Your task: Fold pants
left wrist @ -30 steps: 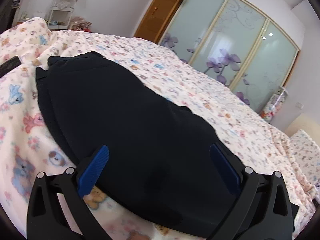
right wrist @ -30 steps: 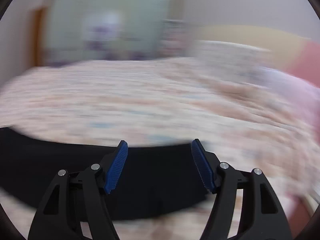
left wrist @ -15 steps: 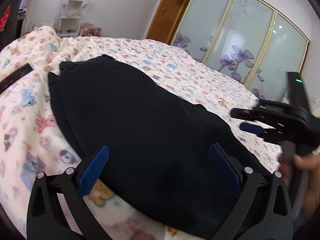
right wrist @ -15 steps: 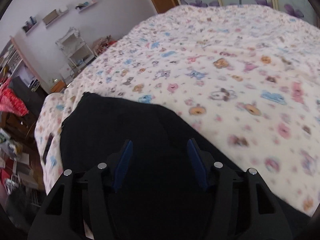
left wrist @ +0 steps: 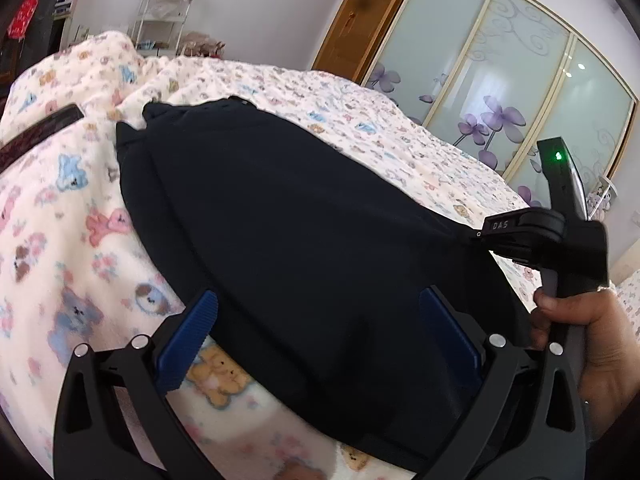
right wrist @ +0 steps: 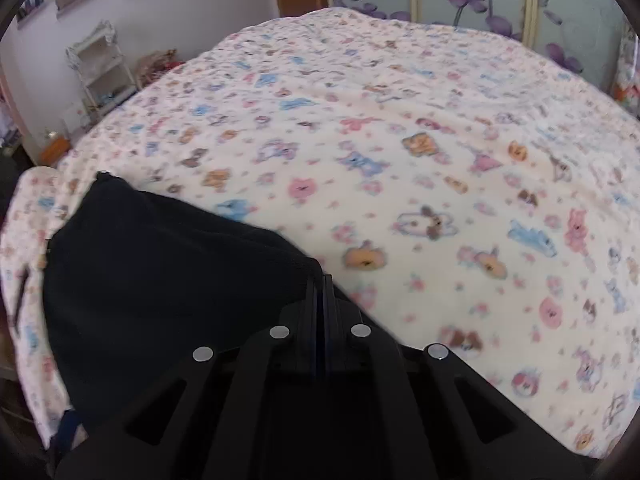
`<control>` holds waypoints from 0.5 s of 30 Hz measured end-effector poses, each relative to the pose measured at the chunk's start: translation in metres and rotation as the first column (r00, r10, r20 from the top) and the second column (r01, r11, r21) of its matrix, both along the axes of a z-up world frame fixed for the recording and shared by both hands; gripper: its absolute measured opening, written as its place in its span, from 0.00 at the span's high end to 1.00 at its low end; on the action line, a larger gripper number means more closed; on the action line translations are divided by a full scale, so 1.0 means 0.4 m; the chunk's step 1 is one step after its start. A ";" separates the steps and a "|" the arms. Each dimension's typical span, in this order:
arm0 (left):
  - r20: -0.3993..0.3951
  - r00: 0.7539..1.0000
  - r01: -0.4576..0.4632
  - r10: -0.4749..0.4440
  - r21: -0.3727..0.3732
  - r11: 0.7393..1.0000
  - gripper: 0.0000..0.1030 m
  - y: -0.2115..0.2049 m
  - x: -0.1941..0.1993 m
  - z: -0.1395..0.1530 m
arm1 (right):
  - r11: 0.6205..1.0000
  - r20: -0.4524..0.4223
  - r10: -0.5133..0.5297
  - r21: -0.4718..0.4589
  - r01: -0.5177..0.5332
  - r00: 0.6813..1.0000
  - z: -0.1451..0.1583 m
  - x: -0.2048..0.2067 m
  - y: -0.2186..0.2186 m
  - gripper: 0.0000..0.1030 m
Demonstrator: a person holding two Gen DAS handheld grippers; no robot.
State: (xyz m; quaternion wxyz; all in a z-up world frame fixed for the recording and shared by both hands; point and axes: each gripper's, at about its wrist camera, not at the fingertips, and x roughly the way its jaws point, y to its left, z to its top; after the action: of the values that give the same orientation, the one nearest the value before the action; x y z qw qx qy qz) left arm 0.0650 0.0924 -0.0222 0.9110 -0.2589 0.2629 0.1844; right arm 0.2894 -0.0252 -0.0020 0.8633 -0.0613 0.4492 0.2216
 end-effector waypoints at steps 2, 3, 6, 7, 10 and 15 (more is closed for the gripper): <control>0.004 1.000 -0.003 0.003 -0.012 1.000 0.02 0.005 -0.001 0.001 | 0.998 -0.005 0.011 -0.061 -0.011 1.000 -0.038 0.008 0.012 0.95; 0.011 1.000 -0.005 0.005 -0.018 1.000 0.02 0.007 -0.003 0.003 | 0.994 -0.022 0.026 -0.108 -0.028 0.999 -0.068 0.003 0.027 0.94; 0.041 0.999 -0.009 0.010 -0.043 0.999 0.02 0.034 -0.005 0.019 | 0.994 0.015 0.017 -0.112 -0.015 1.000 -0.062 -0.028 0.024 0.64; 0.050 0.999 -0.017 0.020 -0.050 0.999 0.02 0.050 -0.004 0.028 | 0.995 0.013 -0.009 -0.100 0.011 1.000 -0.051 -0.032 0.009 0.52; 0.078 0.994 -0.071 0.078 -0.088 0.994 0.02 0.145 -0.007 0.065 | 0.994 0.044 -0.103 0.027 0.102 0.994 0.013 -0.088 -0.086 0.24; 0.141 0.980 -0.079 0.143 -0.385 0.919 0.02 0.367 -0.027 0.038 | 0.940 0.004 -0.145 0.311 0.137 0.989 0.082 -0.272 -0.299 0.24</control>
State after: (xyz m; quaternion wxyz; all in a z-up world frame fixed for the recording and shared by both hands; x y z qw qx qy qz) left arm 0.0544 0.2390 -0.0072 0.8507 -0.4584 0.2016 0.1598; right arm 0.1804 -0.1447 0.0308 0.8818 0.1043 0.4004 0.2262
